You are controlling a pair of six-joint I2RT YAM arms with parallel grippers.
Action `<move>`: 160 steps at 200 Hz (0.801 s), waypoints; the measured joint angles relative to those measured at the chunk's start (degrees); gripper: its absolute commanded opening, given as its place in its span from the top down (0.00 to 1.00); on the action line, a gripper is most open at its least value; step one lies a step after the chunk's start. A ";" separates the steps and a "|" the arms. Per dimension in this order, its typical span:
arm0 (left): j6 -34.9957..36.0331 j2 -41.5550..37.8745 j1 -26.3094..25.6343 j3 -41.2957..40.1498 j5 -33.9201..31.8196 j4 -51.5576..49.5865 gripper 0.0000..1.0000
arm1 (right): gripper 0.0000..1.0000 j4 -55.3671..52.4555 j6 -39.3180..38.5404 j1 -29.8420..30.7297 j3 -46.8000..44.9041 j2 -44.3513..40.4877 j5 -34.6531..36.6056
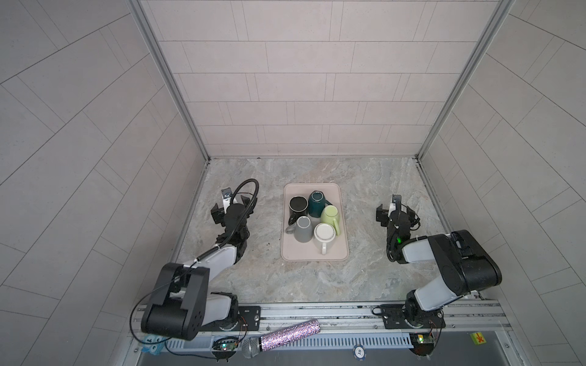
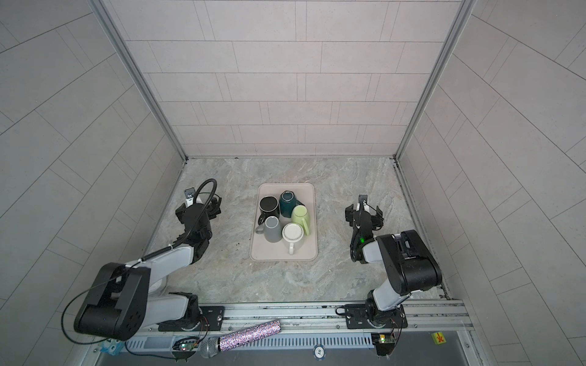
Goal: Turn the mug right side up
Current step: Pick up the mug from the tray.
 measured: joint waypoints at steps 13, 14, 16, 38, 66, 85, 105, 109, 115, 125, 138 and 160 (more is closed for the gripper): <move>-2.03 -2.78 -2.36 2.82 -2.58 -4.66 0.00 | 0.01 -0.39 -0.09 0.00 0.33 0.00 0.46; -2.14 -2.89 -2.49 3.02 -2.73 -5.01 0.00 | 0.01 -0.55 -0.09 0.00 0.42 0.00 0.52; -2.40 -3.13 -2.82 3.52 -3.21 -5.77 0.00 | 0.01 -0.70 -0.13 0.00 0.48 0.00 0.57; -4.55 -4.07 -5.90 7.63 -6.51 -12.00 0.00 | 0.01 -11.47 -0.42 0.28 5.57 -2.05 2.56; -7.61 -3.85 -9.22 9.77 -9.03 -20.17 0.00 | 0.01 -25.57 0.76 1.44 17.57 -8.13 3.39; -8.44 -2.38 -11.17 11.28 -10.45 -23.63 0.00 | 0.01 -30.14 1.99 2.05 20.90 -13.94 1.90; -9.22 0.02 -12.13 13.03 -10.56 -26.82 0.00 | 0.01 -36.72 3.34 3.04 23.28 -17.03 0.35; -9.49 0.39 -12.28 13.35 -10.43 -27.61 0.00 | 0.01 -38.36 3.74 3.41 23.78 -17.22 -0.07; -9.94 0.87 -12.48 13.97 -10.19 -28.94 0.00 | 0.01 -40.72 4.04 3.96 24.41 -17.38 -0.59; -10.67 1.40 -12.96 14.97 -9.60 -31.21 0.00 | 0.01 -44.92 4.70 5.27 25.33 -17.38 -1.27; -11.50 1.73 -13.66 16.15 -8.90 -33.92 0.00 | 0.01 -49.99 5.79 7.19 26.14 -17.40 -3.02; -12.15 1.53 -16.31 17.51 -8.09 -37.92 0.00 | 0.02 -57.37 8.28 9.60 26.77 -18.21 -7.58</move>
